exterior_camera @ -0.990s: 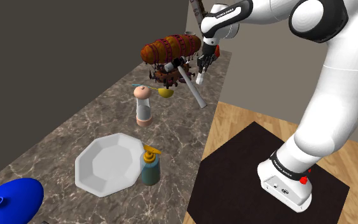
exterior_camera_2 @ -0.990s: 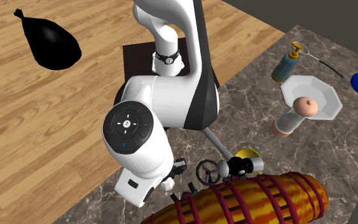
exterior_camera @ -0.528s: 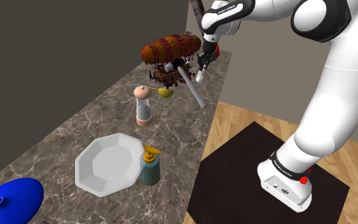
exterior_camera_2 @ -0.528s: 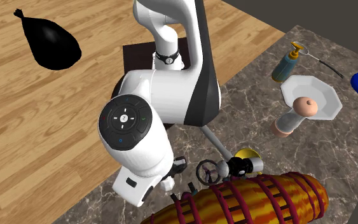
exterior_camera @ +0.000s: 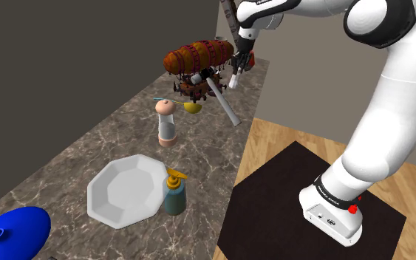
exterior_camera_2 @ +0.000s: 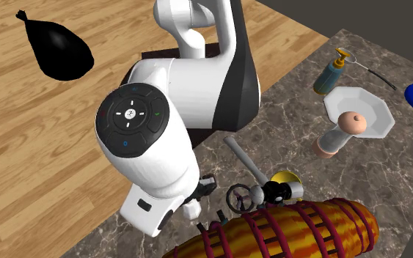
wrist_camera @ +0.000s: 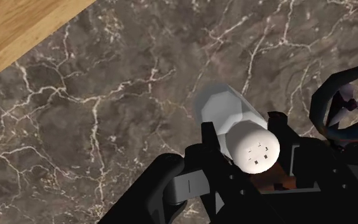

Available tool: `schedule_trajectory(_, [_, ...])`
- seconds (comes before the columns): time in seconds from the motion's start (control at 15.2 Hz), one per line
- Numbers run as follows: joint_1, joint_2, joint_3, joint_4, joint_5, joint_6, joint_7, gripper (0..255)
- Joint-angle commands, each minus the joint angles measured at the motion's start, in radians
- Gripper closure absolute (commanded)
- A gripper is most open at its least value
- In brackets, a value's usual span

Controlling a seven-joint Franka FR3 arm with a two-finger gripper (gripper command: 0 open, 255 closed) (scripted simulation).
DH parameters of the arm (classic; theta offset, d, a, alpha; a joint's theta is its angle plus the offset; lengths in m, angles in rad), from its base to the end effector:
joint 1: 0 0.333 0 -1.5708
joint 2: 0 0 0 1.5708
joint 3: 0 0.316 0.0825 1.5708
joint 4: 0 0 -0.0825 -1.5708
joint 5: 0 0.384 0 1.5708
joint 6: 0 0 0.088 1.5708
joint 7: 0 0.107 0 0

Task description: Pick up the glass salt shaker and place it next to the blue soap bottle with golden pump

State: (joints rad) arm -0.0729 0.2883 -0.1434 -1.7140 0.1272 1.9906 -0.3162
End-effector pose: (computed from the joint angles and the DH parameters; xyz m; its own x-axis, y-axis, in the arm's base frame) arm 0.6272 -0.1223 0.4207 0.9985 0.0527 0.0140 0.0536 -0.9958 -0.0743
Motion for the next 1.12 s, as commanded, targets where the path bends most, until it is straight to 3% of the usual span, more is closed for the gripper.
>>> schedule_trajectory(0.0, [0.0, -0.009, -0.001, 0.014, -0.002, -0.023, 0.002, 255])
schedule_trajectory(1.06, [-0.003, -0.036, -0.004, 0.193, -0.013, -0.228, 0.021, 255])
